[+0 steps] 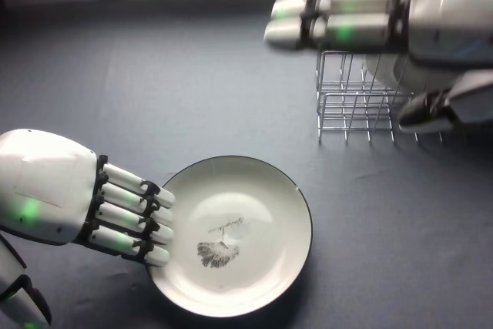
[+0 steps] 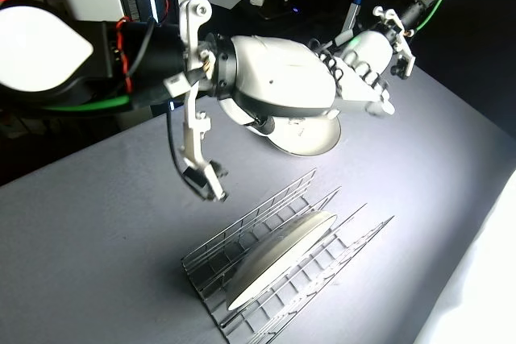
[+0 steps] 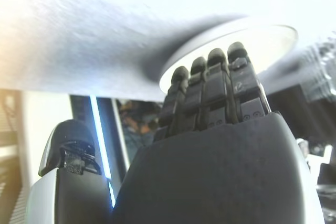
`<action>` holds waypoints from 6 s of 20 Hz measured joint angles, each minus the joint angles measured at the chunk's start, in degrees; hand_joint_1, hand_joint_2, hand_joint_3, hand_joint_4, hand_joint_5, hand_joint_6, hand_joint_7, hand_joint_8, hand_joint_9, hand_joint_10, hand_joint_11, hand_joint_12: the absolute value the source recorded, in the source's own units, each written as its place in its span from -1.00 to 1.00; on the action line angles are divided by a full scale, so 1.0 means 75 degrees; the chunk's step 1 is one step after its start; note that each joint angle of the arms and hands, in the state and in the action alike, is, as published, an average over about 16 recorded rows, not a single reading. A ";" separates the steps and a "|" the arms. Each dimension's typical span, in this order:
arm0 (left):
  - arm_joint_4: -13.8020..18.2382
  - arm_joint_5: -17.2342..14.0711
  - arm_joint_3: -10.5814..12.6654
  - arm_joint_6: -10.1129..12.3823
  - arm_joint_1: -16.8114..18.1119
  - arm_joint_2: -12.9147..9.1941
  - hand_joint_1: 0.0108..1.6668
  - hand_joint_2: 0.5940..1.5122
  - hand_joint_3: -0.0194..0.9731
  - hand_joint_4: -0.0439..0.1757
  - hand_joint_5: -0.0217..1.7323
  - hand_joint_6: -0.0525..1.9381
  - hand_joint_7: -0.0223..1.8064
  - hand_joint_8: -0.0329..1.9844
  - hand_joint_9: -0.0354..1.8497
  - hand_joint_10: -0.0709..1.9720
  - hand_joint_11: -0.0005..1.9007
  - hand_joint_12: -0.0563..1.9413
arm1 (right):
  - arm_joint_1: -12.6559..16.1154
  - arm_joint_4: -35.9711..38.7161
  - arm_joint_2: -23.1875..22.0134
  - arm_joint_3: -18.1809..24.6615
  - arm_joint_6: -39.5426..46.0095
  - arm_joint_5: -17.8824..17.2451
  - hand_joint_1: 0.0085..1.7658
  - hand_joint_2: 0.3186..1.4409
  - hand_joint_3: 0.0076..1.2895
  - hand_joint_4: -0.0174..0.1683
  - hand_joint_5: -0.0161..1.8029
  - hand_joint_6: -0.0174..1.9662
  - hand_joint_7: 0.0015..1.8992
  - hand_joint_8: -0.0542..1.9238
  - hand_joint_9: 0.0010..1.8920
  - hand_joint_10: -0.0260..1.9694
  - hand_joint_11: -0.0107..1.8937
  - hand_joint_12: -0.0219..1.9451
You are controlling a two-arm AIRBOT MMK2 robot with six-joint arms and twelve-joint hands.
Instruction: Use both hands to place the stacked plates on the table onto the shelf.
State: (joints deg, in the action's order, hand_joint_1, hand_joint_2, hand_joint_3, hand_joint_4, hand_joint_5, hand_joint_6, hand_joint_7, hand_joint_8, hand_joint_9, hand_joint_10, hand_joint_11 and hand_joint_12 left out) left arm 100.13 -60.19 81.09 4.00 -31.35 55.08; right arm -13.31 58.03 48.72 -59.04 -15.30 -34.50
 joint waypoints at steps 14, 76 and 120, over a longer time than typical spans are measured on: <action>-0.0151 0.0436 0.0064 -0.0064 -0.0489 0.0081 -0.99 0.16 -0.94 -0.64 -0.98 -0.96 -0.96 -0.96 -0.94 -0.93 -0.98 -0.97 | -0.0880 0.0896 0.0057 0.0741 -0.0008 -0.0266 0.42 0.23 -0.99 -0.77 -0.96 -0.96 -0.99 -0.94 -0.98 -0.96 -0.98 -0.52; -0.0953 0.0828 -0.0084 0.0071 -0.0729 -0.0347 -0.99 0.12 -0.93 -0.62 -0.98 -0.96 -0.96 -0.97 -0.95 -0.93 -0.99 -0.96 | -0.1405 0.0560 0.3904 -0.1422 -0.0154 0.0871 0.43 0.16 -0.99 -0.83 -0.17 -0.23 -0.17 -0.14 -0.13 0.05 -0.12 0.14; -0.0601 -0.0494 -0.0184 0.1888 0.2501 -0.1920 -0.99 0.12 -0.93 -0.59 -0.95 -0.93 -0.96 -0.96 -0.94 -0.92 -0.98 -0.93 | 0.0830 -0.7999 0.0386 0.1398 -0.0035 0.2370 0.53 0.36 -0.99 -0.90 -0.09 0.20 -0.07 0.09 -0.09 0.27 -0.17 0.23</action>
State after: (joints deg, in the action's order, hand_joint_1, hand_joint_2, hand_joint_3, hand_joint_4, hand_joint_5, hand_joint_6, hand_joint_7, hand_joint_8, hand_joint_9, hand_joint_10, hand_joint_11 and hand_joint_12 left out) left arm 95.62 -63.89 79.71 18.16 -12.59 40.67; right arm -7.08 -1.96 51.61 -48.56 -15.56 -16.73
